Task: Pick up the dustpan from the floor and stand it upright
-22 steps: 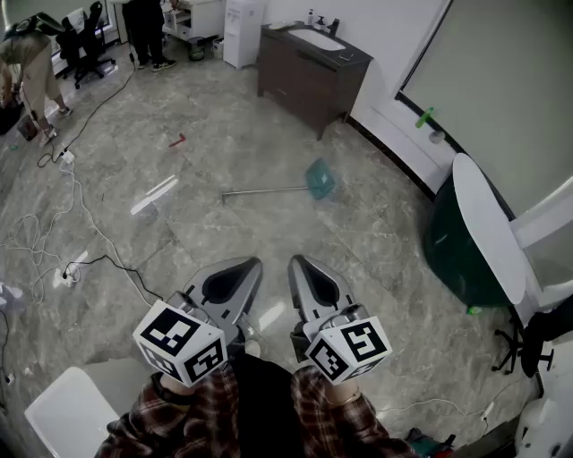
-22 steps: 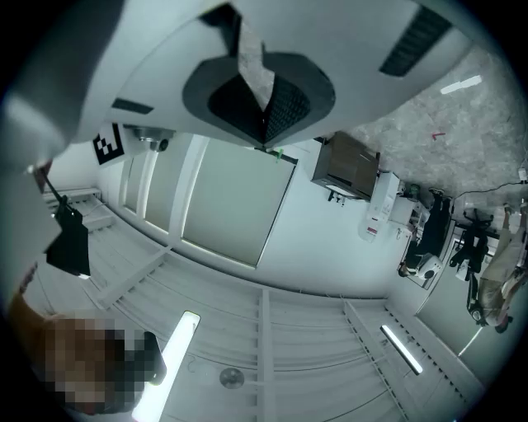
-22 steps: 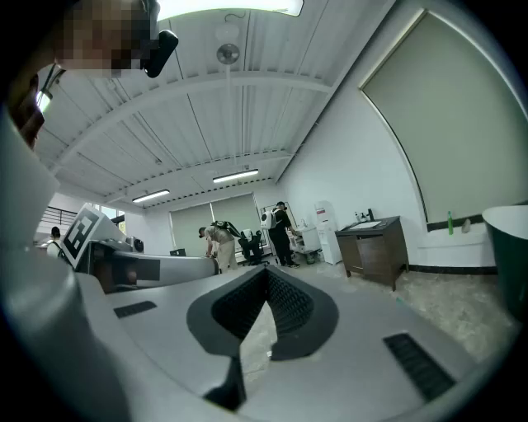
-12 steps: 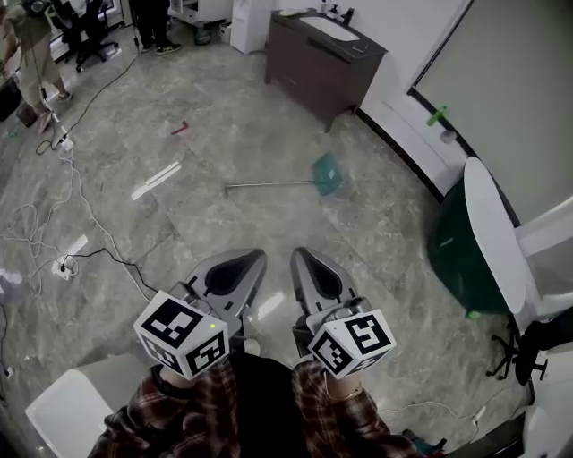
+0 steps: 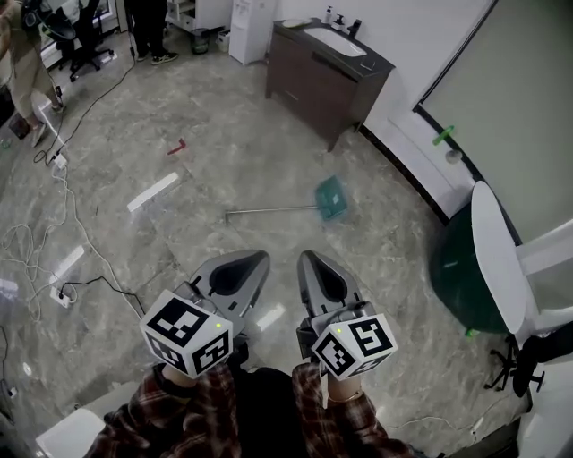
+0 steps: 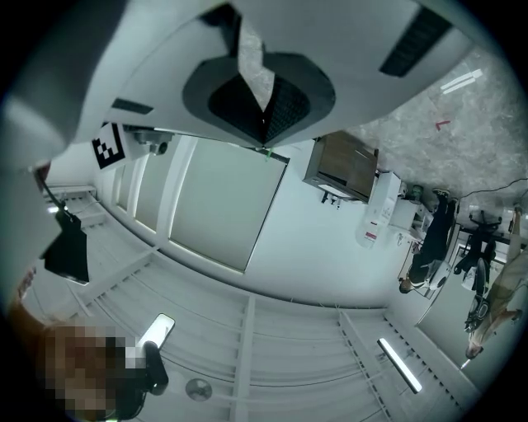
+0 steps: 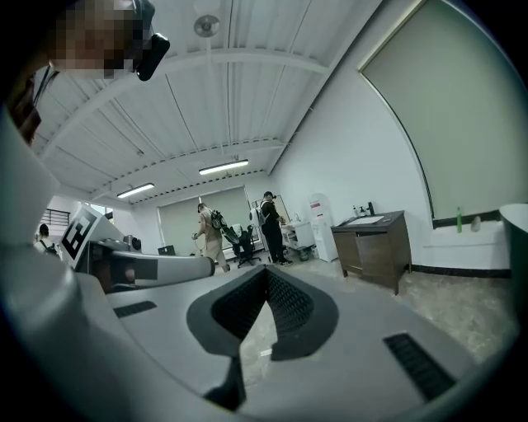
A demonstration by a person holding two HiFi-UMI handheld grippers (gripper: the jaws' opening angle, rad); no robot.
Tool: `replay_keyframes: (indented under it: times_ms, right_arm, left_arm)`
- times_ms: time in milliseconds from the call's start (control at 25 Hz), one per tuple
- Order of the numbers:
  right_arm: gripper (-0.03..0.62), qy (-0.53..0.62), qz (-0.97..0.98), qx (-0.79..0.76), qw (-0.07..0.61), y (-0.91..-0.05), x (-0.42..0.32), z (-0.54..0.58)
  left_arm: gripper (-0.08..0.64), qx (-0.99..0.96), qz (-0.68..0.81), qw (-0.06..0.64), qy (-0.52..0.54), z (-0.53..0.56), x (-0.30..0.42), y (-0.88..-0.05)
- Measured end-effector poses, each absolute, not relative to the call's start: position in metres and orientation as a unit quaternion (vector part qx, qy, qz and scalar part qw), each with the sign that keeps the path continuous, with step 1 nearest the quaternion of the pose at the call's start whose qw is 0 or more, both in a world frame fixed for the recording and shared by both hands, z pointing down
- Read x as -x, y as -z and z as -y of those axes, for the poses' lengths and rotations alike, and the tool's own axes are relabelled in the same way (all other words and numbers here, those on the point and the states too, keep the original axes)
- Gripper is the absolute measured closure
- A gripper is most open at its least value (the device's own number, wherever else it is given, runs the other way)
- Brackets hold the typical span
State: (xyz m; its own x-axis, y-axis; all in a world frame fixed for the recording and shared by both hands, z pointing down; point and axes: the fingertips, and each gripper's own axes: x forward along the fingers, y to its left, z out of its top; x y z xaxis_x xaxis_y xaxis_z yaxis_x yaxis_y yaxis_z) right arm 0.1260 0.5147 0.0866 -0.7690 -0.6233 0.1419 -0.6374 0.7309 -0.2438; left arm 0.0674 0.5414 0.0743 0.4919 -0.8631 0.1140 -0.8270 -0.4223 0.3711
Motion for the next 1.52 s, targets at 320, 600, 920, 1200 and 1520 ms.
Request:
replay_keyframes:
  times_ms: [320,600,920,1200,1520]
  right_arm:
    - [0.581,-0.17,0.911,-0.374,0.037,-0.11,-0.104,-0.461]
    - [0.581,-0.185,0.911,-0.365,0.051,-0.119,-0.101,-0.412]
    - [0.581,-0.186,0.927,-0.321,0.063,-0.122,-0.107,-0.316]
    - [0.581,-0.175,0.945,-0.267,0.074,-0.106,-0.124,-0.225]
    - [0.581,-0.186,0.957,-0.195,0.107,-0.119,-0.129,-0.174]
  left_arm:
    - [0.551,-0.854,0.474,0.213,0.034,-0.488,-0.041,-0.09]
    - [0.551,-0.843,0.483,0.236,0.033,-0.439,-0.036,-0.104]
    - [0.551,-0.816,0.524,0.24,0.043,-0.346,-0.043,-0.107]
    - [0.551,-0.788,0.568,0.23,0.068,-0.256,-0.064,-0.091]
    - [0.551,-0.725,0.643,0.234,0.083,-0.214,-0.053,-0.094]
